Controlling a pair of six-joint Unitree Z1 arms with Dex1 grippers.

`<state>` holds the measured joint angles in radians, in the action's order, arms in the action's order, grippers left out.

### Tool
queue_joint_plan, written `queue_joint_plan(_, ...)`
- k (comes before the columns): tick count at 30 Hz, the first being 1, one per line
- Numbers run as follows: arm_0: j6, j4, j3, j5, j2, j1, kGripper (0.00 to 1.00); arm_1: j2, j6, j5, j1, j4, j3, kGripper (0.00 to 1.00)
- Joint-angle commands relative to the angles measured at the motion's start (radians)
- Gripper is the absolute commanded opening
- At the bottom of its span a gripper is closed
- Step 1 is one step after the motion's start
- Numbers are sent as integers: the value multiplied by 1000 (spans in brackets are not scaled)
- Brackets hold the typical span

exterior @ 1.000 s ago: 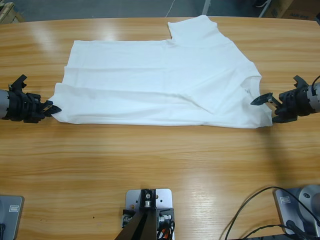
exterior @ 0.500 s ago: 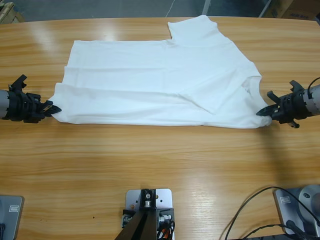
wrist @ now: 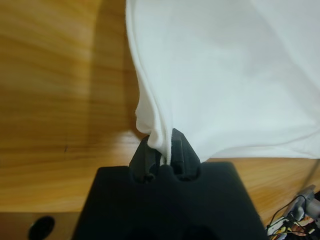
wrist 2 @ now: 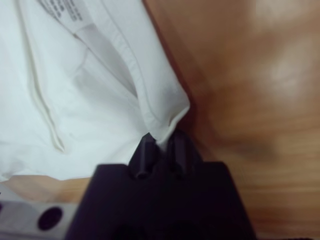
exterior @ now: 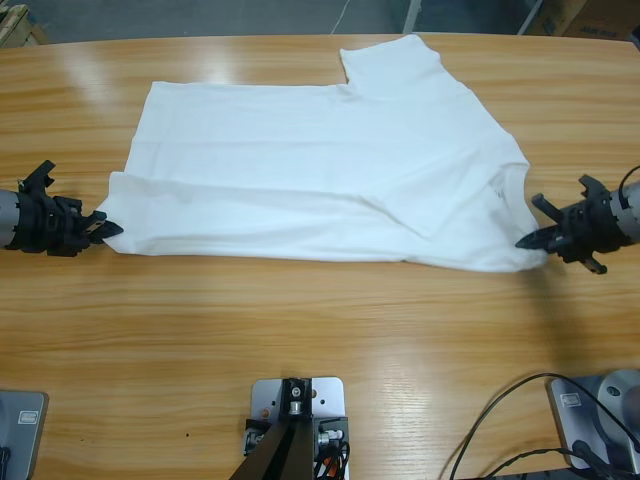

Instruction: Fold clothes

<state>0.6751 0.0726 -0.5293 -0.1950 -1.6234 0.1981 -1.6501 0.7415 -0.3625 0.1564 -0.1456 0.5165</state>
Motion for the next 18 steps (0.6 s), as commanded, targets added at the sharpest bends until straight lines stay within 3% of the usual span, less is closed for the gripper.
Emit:
queue_joint_plan(1, 126, 19, 80, 15, 75, 81, 0, 34, 74, 30, 4, -74, -85, 0)
queue_joint_plan(9, 295, 23, 191, 90, 130, 138, 0, 59, 127, 54, -29, -134, -86, 0)
queue_joint_plan(18, 368, 161, 159, 128, 174, 137, 0, 73, 104, 75, -29, -421, 66, 0)
